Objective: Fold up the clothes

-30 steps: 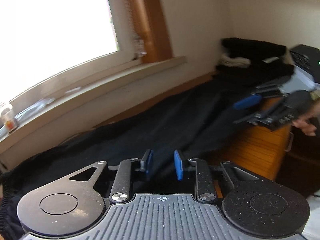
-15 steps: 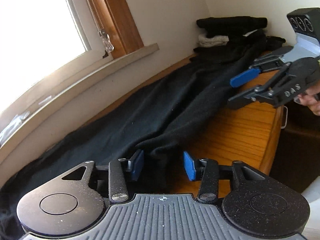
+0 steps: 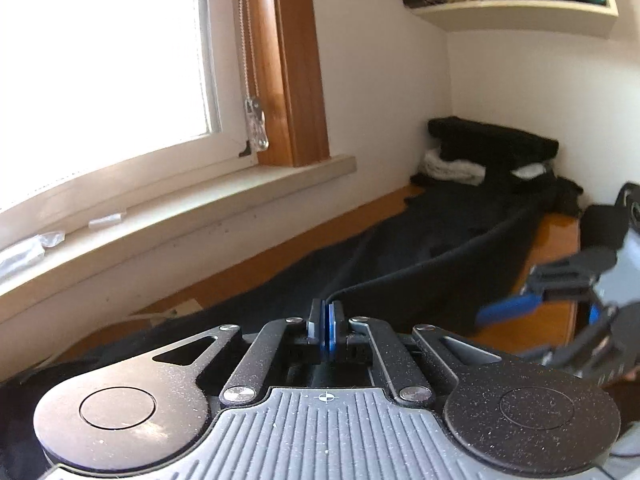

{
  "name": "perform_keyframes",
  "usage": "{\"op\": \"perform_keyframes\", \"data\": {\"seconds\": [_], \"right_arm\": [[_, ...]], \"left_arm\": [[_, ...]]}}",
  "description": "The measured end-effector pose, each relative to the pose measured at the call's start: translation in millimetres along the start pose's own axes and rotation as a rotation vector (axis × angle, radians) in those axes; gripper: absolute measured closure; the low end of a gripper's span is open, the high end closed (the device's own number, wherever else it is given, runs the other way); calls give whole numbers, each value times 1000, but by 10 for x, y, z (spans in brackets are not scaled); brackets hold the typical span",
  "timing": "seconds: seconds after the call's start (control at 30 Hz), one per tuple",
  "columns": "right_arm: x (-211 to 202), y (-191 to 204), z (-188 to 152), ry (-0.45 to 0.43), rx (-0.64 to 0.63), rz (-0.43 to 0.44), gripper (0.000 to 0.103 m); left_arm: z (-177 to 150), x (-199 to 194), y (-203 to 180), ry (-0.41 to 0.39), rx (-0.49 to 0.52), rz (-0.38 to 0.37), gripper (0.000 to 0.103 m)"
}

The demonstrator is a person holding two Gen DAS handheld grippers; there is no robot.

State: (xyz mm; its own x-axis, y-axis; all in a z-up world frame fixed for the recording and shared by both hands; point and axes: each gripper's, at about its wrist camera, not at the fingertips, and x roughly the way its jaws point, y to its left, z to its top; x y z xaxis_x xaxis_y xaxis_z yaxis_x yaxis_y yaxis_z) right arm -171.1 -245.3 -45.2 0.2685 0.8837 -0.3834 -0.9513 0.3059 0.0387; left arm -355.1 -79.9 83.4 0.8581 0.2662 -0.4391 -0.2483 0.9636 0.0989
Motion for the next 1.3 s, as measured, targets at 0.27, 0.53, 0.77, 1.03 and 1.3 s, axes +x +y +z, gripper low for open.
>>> {"op": "perform_keyframes", "data": {"seconds": [0.27,0.53,0.77,1.03,1.3], "right_arm": [[440,176,245,36,-8,143,52],[881,343,376,97,-18,211,51],[934,269,337,99,34,223,51],[964,204,318,102,92,201,51],[1004,229,313,111,94,186,56]], "left_arm": [[108,19,52,-8,2,-7,101],[89,48,70,11,-10,-14,101],[75,92,72,27,-14,-11,101],[61,98,90,27,-24,-13,101],[62,114,100,33,-36,-18,101]]}}
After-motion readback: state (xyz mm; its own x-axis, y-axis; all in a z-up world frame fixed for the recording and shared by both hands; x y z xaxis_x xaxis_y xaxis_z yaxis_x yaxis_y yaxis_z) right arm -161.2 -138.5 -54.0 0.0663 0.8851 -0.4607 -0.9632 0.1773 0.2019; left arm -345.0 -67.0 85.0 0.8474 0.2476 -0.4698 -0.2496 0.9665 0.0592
